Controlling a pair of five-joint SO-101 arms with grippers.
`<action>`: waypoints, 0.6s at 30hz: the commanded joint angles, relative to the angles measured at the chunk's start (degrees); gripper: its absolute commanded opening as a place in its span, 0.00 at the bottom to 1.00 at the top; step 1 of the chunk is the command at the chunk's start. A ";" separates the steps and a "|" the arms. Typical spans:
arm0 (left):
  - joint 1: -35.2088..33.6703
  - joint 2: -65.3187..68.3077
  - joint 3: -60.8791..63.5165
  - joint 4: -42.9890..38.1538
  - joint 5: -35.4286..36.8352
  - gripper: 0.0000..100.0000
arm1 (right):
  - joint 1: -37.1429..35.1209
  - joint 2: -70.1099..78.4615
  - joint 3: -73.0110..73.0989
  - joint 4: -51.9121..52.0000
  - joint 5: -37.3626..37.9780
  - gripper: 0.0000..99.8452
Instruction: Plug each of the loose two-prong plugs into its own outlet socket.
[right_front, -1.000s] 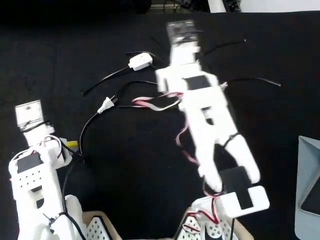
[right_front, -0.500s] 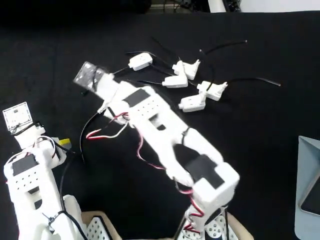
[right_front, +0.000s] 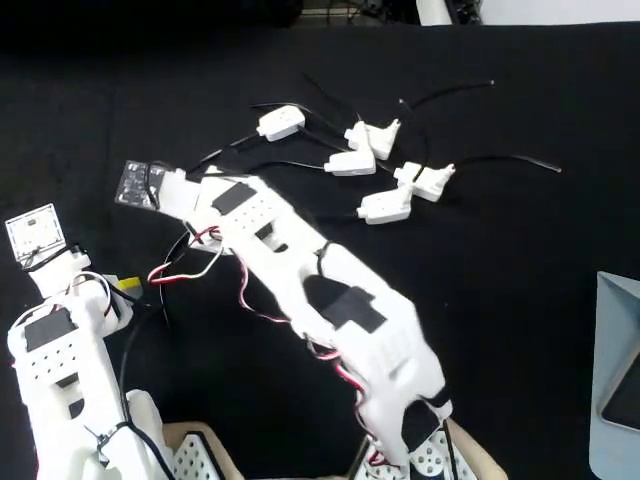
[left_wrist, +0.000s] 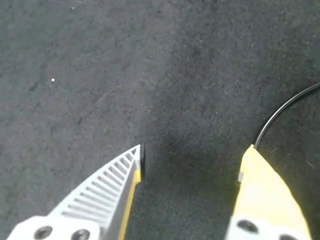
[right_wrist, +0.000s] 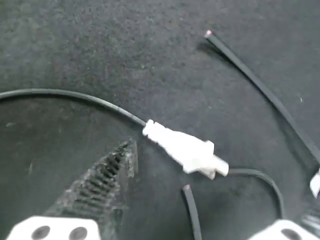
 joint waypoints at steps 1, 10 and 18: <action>-0.04 -0.97 -2.33 -0.97 0.18 0.31 | -0.62 3.82 -8.04 2.37 1.76 0.52; -0.04 -0.97 -2.33 -0.97 0.18 0.31 | -0.62 16.40 -30.55 24.53 2.20 0.15; -0.04 -0.97 -2.33 -1.05 0.18 0.31 | 0.26 18.77 -42.33 37.01 -1.41 0.01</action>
